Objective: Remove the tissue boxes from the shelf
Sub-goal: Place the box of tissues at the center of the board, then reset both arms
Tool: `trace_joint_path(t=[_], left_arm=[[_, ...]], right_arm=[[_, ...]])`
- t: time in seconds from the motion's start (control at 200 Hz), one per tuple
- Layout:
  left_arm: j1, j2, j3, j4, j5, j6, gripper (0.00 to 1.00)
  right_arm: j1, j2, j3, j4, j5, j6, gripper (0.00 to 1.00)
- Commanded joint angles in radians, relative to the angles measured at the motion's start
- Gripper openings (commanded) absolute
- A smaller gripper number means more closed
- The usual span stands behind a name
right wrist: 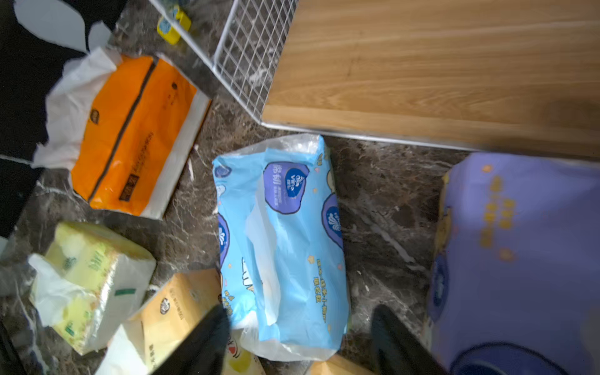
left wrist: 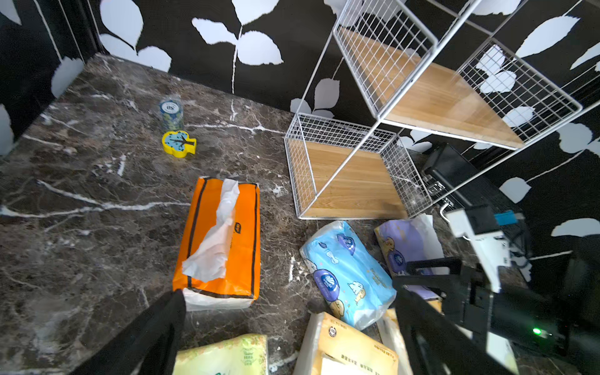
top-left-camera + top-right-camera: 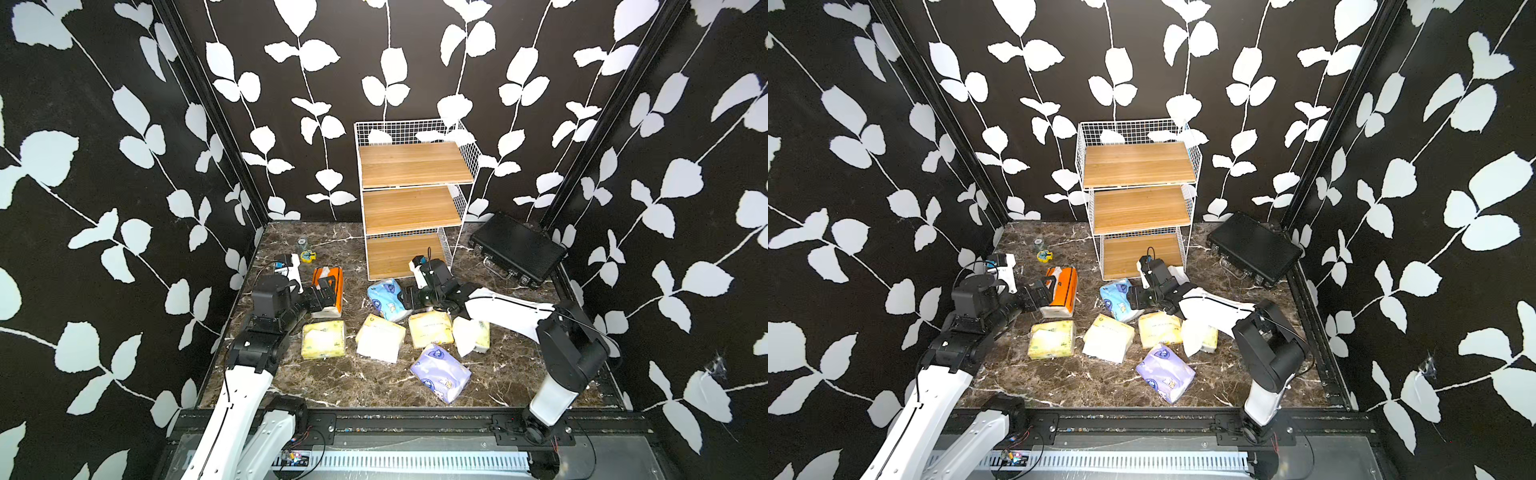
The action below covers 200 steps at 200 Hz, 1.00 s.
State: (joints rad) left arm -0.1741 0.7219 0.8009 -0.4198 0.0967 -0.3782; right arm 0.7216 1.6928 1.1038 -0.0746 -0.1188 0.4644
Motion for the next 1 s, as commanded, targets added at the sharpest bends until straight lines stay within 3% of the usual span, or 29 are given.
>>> trace_joint_path(t=[0.0, 0.115, 0.23, 0.325, 0.415, 0.49, 0.58, 0.72, 0.87, 0.995], left_arm=[[-0.004, -0.063, -0.038, 0.028, -0.086, 0.082, 0.99], [-0.004, -0.143, -0.157, 0.174, -0.114, 0.182, 0.99], [-0.004, -0.209, -0.279, 0.278, -0.257, 0.231, 0.99], [-0.004, -0.225, -0.356, 0.343, -0.285, 0.348, 0.99], [-0.003, -0.224, -0.409, 0.371, -0.325, 0.438, 0.99], [-0.003, -0.225, -0.477, 0.443, -0.446, 0.393, 0.99], [-0.004, -0.228, -0.554, 0.539, -0.447, 0.394, 0.99], [-0.004, -0.228, -0.626, 0.600, -0.486, 0.423, 0.99], [-0.003, -0.220, -0.695, 0.725, -0.518, 0.506, 0.99], [-0.002, -0.135, -0.740, 0.873, -0.503, 0.570, 0.99]], right_arm=[[0.002, -0.134, -0.017, -0.048, 0.105, -0.073, 0.99], [0.002, -0.295, -0.055, -0.077, 0.235, -0.117, 0.99], [0.001, -0.483, -0.149, -0.056, 0.475, -0.169, 0.99], [-0.014, -0.609, -0.238, -0.020, 0.637, -0.271, 0.99], [-0.095, -0.684, -0.273, -0.092, 0.679, -0.314, 0.99], [-0.199, -0.733, -0.316, -0.149, 0.679, -0.286, 0.99], [-0.282, -0.793, -0.429, -0.070, 0.670, -0.313, 0.99], [-0.388, -0.751, -0.537, 0.066, 0.634, -0.274, 0.99], [-0.409, -0.635, -0.549, 0.140, 0.740, -0.309, 0.99], [-0.429, -0.585, -0.644, 0.389, 0.789, -0.357, 0.99]])
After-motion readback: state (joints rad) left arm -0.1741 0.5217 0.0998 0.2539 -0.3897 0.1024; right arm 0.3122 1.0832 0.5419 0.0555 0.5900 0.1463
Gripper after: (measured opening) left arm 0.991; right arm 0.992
